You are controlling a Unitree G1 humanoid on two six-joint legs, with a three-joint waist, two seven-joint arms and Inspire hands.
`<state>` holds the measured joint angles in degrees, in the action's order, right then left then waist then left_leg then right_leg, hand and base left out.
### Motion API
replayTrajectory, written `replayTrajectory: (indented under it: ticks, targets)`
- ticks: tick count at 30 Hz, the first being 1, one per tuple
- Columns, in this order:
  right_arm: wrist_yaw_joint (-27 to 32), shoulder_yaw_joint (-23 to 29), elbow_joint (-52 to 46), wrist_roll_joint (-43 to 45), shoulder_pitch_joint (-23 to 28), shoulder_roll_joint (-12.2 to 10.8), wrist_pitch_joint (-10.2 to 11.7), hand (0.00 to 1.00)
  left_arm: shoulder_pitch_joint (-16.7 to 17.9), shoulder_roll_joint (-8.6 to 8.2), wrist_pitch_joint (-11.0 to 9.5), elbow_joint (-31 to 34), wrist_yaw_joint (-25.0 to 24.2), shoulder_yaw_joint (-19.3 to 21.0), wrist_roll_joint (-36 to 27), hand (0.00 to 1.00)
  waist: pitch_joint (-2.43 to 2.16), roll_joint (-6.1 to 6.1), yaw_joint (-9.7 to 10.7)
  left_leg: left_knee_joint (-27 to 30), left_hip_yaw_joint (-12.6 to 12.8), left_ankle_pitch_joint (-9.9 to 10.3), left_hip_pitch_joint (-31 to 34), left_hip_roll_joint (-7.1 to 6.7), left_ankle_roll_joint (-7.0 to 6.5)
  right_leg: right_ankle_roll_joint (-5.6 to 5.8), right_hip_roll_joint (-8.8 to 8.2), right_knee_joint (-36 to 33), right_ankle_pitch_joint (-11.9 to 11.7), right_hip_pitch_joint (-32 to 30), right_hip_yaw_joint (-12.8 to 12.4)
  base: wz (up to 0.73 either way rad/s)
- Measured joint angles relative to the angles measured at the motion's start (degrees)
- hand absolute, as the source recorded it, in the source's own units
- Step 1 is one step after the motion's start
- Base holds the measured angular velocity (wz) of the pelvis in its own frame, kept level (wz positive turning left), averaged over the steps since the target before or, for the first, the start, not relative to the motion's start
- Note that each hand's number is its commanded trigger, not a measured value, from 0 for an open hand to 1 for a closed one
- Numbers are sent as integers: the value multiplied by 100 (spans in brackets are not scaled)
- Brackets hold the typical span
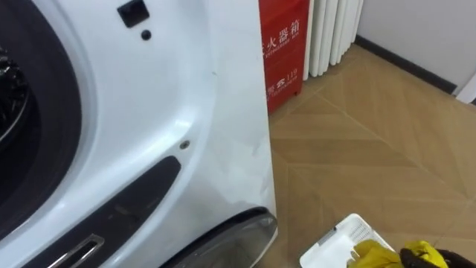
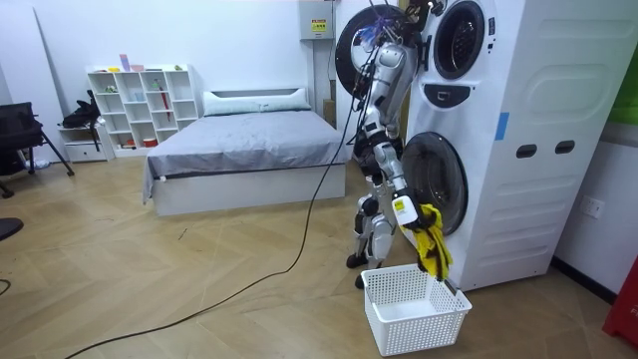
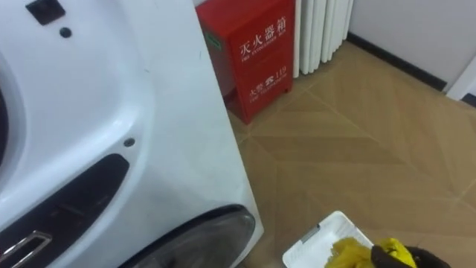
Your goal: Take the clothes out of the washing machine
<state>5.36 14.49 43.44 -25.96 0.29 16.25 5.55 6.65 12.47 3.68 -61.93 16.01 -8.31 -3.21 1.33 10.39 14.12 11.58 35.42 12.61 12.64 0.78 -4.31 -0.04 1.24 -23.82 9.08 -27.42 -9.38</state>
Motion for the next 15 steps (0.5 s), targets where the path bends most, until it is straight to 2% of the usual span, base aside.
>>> replayTrajectory:
  ticks: [8,10,12,15]
  targets:
    - [17,-97,206,-102,-17,-1,73,0,-15,5,-90,-2,90,-87,-126,0,2,-27,-11,19,-51,-12,89,-26,-11,-4,-38,-101,44,-64,29,4]
    - [1,-167,320,-187,-2,0,118,0,-48,31,-168,-2,89,-96,-131,0,11,-71,7,16,-148,-46,90,-45,-16,-17,-101,-103,85,-46,159,24]
    - [-46,-207,360,-203,37,-12,117,0,-55,33,-232,-5,111,-98,-152,0,-1,-98,4,14,-183,-52,88,-47,-17,-18,-110,-96,93,-45,182,16]
    - [-118,-197,517,-202,106,-7,243,0,-47,36,-272,-13,108,-96,-161,0,-2,-97,8,7,-254,-51,67,-48,-17,-20,-118,-78,96,41,242,10]
